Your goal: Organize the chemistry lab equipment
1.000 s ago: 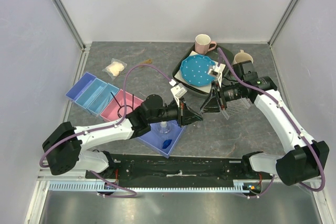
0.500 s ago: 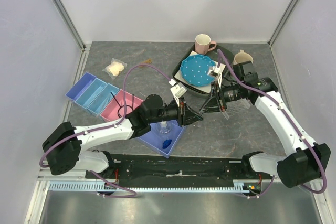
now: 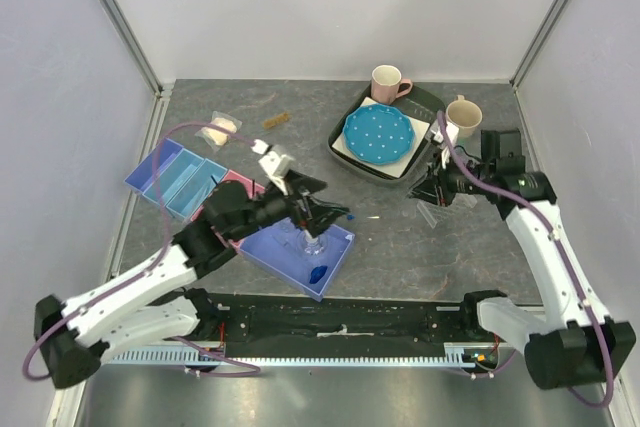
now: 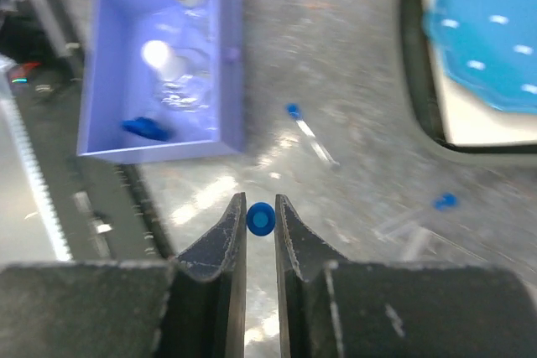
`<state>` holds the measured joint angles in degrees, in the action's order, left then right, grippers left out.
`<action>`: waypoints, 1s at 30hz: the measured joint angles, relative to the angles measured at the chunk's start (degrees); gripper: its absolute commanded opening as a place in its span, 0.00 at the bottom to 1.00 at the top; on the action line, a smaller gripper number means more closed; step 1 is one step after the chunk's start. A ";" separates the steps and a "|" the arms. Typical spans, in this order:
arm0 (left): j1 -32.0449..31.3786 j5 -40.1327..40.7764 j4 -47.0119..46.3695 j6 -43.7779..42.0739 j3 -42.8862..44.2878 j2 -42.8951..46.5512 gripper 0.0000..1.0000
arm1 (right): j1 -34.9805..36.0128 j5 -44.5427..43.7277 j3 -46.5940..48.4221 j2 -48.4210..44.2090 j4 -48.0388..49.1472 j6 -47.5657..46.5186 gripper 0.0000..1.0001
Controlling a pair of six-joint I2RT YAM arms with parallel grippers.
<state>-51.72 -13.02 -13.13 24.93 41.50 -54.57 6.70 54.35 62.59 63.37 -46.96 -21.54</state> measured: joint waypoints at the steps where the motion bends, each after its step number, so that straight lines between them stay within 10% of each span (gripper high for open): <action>1: 0.90 1.55 2.16 -1.46 0.00 2.84 1.00 | -0.55 -2.86 -1.70 -1.77 2.19 0.39 0.11; 13: 2.64 15.96 25.00 -16.79 -1.36 13.88 0.98 | -3.30 -28.02 -16.57 -4.46 25.81 6.05 0.11; 30: 2.64 22.08 29.57 -18.73 -5.55 22.03 0.98 | -6.21 -30.05 -21.64 5.55 39.63 12.11 0.13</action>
<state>-49.08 9.06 16.45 6.20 35.94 -32.53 0.49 24.29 40.95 68.93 -7.33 -9.43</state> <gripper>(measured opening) 0.979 0.200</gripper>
